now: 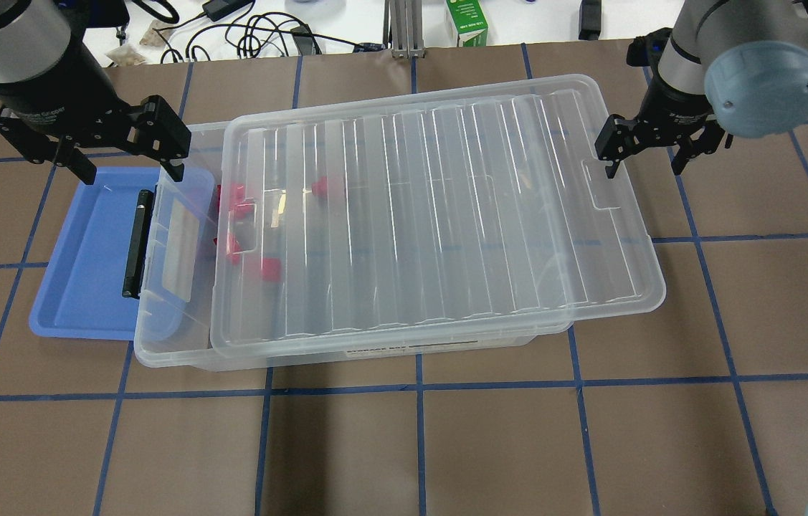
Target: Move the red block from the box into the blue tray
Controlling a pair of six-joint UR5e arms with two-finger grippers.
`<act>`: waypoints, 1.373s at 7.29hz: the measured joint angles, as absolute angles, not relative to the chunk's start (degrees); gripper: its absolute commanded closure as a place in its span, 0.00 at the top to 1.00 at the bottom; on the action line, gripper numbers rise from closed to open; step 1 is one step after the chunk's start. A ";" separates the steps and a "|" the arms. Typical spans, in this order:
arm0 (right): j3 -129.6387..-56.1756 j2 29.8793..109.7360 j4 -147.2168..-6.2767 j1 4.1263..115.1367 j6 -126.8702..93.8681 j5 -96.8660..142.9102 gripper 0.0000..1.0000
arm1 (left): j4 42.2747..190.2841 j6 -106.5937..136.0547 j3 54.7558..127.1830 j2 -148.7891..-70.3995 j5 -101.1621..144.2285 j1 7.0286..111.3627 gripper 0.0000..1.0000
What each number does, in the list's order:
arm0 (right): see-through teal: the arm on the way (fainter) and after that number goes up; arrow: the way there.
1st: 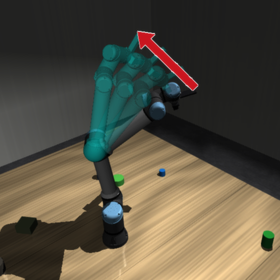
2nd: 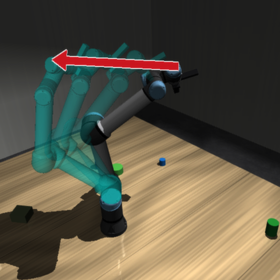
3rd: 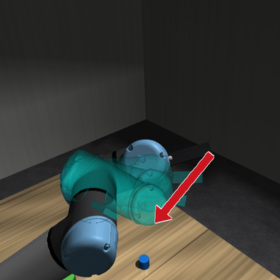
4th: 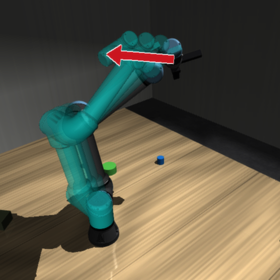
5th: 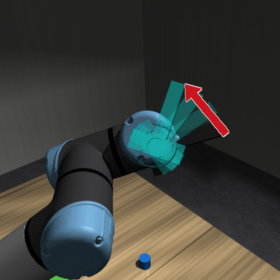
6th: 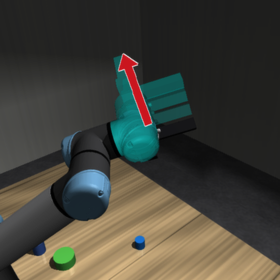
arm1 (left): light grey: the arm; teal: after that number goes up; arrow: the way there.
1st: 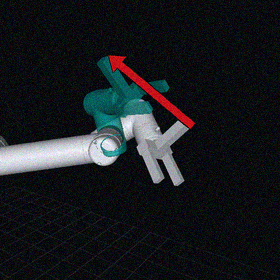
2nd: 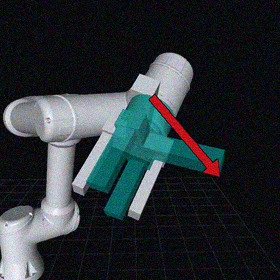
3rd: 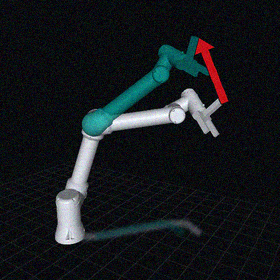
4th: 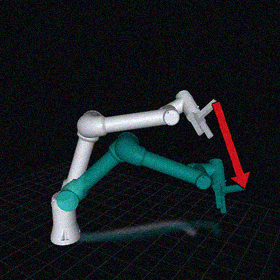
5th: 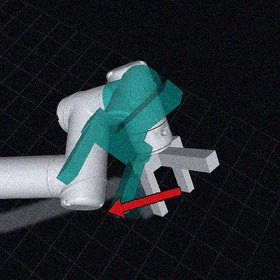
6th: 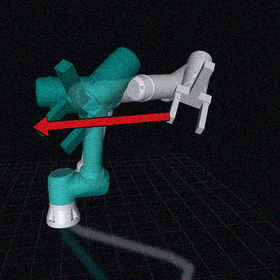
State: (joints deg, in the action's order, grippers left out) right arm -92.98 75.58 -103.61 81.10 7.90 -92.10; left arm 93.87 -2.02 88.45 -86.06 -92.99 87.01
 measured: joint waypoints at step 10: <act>-90.61 75.38 -103.39 75.32 15.47 -94.37 1.00 | 93.95 -1.96 88.56 -86.19 -92.97 87.01 1.00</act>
